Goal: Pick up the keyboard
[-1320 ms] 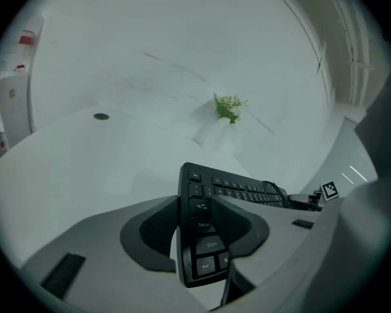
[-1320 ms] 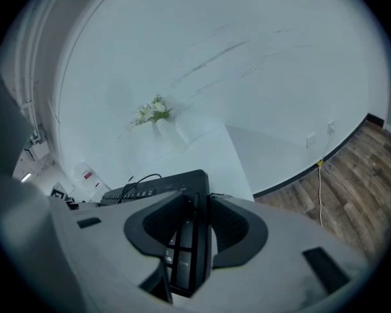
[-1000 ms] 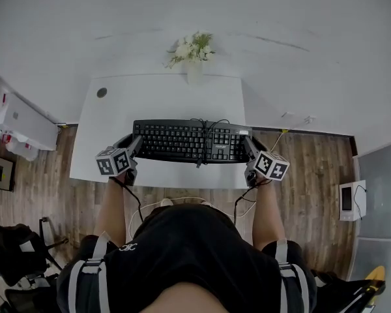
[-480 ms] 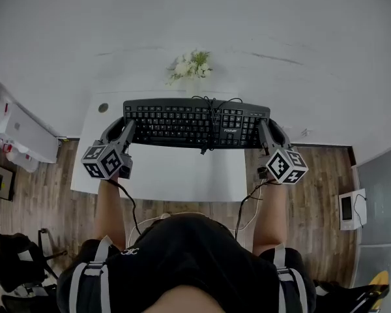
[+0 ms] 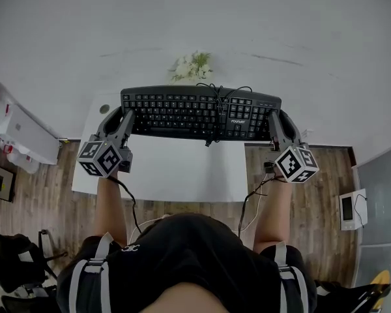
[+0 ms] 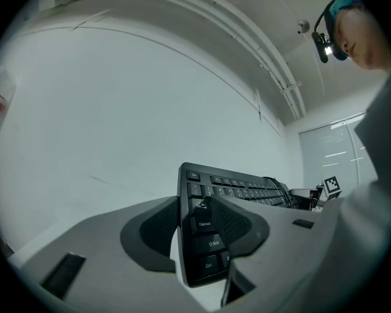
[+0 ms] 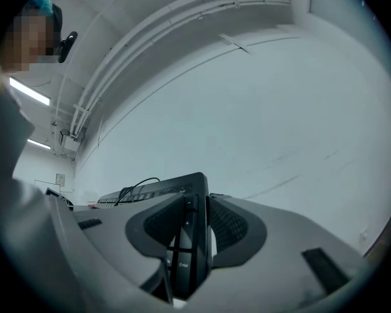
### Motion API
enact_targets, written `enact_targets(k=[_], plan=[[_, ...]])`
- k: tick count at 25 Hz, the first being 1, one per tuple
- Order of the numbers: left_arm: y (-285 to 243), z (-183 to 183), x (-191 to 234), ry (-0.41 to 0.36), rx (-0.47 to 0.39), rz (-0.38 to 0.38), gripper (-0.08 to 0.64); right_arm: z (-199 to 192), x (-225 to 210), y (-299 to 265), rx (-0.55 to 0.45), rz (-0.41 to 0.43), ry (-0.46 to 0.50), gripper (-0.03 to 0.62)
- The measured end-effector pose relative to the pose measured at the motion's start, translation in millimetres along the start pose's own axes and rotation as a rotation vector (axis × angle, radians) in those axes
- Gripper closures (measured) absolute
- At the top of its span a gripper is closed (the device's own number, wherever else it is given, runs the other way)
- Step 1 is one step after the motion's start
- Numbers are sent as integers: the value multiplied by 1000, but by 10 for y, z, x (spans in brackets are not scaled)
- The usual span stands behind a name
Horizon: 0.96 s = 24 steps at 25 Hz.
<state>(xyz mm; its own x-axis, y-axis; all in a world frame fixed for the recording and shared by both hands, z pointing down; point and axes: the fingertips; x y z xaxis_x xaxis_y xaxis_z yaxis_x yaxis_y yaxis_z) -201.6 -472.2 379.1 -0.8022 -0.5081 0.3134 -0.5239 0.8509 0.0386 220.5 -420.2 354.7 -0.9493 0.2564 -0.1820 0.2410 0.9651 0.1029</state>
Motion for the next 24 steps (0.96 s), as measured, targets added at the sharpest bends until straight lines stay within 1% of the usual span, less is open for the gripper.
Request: enact_targets(k=[8,24], plan=[[-13,-42,-10,-5,20,-8,388,1,-27,13,5,-20,0,466],[-4,-94,-120,-7,33,-19,388,-45,-108,134,5,-24,-10,467]])
Point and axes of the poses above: the fingertips, and each gripper's own axes: y backward along the fingers, x to its left, z out of its top, and after that the axes turned 5 degrees about y, right-handed
